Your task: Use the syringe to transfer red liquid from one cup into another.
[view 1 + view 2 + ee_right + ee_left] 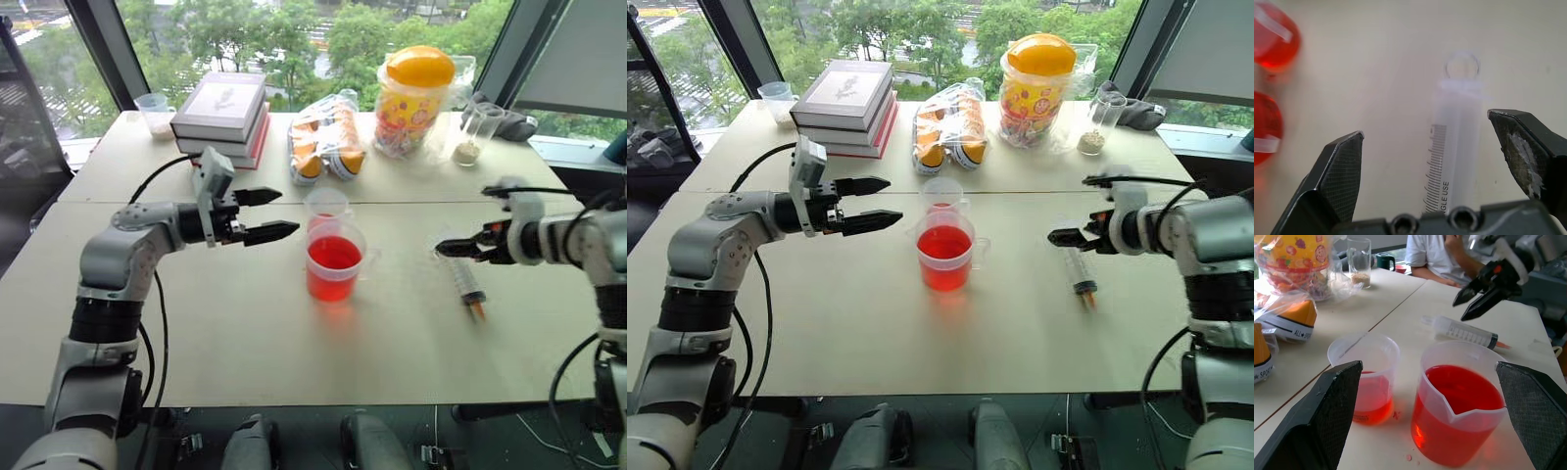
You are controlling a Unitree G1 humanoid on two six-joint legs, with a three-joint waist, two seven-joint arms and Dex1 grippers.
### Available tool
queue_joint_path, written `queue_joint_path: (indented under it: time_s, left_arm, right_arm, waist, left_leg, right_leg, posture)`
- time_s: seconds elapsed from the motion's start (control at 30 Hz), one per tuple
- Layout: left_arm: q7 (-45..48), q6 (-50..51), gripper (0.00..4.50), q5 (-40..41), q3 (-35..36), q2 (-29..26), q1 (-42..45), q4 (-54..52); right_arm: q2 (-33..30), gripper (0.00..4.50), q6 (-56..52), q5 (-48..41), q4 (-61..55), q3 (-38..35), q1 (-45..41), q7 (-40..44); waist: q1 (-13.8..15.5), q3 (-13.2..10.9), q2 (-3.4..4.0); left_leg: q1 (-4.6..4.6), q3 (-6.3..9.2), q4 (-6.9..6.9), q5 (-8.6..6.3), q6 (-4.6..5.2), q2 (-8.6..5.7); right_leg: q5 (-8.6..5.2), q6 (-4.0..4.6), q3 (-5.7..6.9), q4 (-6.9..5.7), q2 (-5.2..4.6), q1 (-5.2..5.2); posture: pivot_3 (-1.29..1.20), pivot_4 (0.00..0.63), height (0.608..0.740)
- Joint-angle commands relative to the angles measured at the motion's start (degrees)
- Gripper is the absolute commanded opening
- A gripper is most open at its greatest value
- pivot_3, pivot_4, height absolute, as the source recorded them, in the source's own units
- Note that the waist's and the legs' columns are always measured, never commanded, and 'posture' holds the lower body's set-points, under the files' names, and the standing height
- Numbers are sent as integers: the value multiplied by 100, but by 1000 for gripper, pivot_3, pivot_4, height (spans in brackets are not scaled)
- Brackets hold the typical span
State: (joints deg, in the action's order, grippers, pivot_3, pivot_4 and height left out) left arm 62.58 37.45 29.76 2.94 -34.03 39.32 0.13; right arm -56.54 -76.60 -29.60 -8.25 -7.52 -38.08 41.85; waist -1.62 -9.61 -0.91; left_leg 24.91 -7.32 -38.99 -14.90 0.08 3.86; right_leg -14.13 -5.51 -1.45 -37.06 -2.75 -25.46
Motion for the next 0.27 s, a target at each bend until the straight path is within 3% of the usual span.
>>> queue_joint_path:
  time_s: [0.03, 0.27]
  left_arm:
    - [42, 81, 4500, 168, 146, -243, -101, -336]
    - [62, 287, 4500, 372, 232, -635, -347, -679]
  right_arm:
    - [-232, 4449, 33, -616, -1293, -1090, 487, 381]
    - [-42, 4449, -90, -1460, -2625, -2523, 1450, 479]
  waist:
    - [37, 0, 0]
    - [85, 0, -3]
  left_leg:
    - [0, -1, 0, -1, 0, 0]
    - [-4, -1, -15, -1, 1, -1]
  right_leg:
    - [0, 0, 0, 1, -1, 0]
    - [-11, 22, -2, 3, -5, 9]
  posture:
    - [0, 150, 740]
    - [0, 150, 740]
